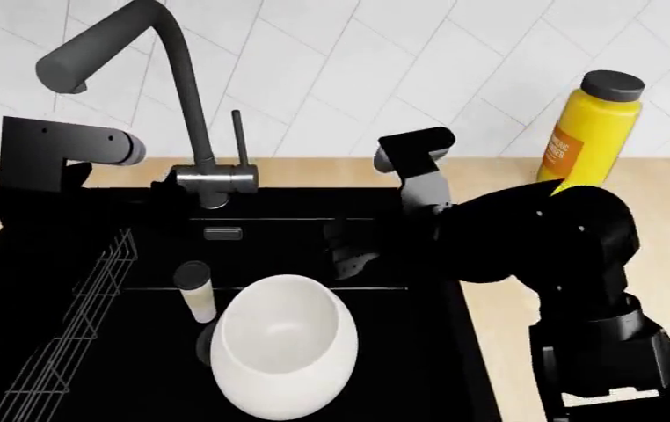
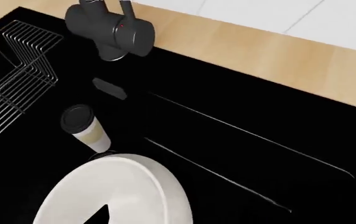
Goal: Pick the cup and bowl from the sink and place them on the counter for drying.
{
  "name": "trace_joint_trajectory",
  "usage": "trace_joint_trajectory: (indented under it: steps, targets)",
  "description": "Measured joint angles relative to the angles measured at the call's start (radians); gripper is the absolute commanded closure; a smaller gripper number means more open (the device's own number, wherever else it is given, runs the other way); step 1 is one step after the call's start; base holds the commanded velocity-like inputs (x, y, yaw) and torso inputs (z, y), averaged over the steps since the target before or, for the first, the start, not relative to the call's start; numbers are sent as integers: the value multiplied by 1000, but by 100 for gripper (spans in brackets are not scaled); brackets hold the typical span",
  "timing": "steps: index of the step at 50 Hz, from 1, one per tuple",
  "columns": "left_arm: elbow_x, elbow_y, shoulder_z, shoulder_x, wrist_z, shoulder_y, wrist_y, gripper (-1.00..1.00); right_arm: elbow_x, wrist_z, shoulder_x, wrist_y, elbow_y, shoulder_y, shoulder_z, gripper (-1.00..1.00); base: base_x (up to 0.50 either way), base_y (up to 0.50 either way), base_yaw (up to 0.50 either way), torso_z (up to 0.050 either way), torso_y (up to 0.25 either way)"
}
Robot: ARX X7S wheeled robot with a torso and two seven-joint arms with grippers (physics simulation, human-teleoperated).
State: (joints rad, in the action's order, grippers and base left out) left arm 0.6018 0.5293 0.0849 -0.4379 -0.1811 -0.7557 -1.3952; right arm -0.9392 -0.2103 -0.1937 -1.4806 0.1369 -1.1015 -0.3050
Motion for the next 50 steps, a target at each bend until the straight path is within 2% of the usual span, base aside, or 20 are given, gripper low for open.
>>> trace_joint_trajectory:
  steps: [23,41,42,50]
  targets:
    - [30,42,56,-10,6,89,21,-100,104,136,152,329,521,-24,-319,-100,0,0,0,0,0]
    - [39,50,67,-12,-1,125,34,-100,-235,152,187,655,821,-74,-819,-100,0,0,0,0,0]
    - [39,50,67,-12,-2,126,35,-100,-255,150,187,668,829,-77,-845,100,0,0,0,0,0]
    - [49,57,78,-19,-2,134,30,-100,-365,133,182,741,852,-103,-1001,100,0,0,0,0,0]
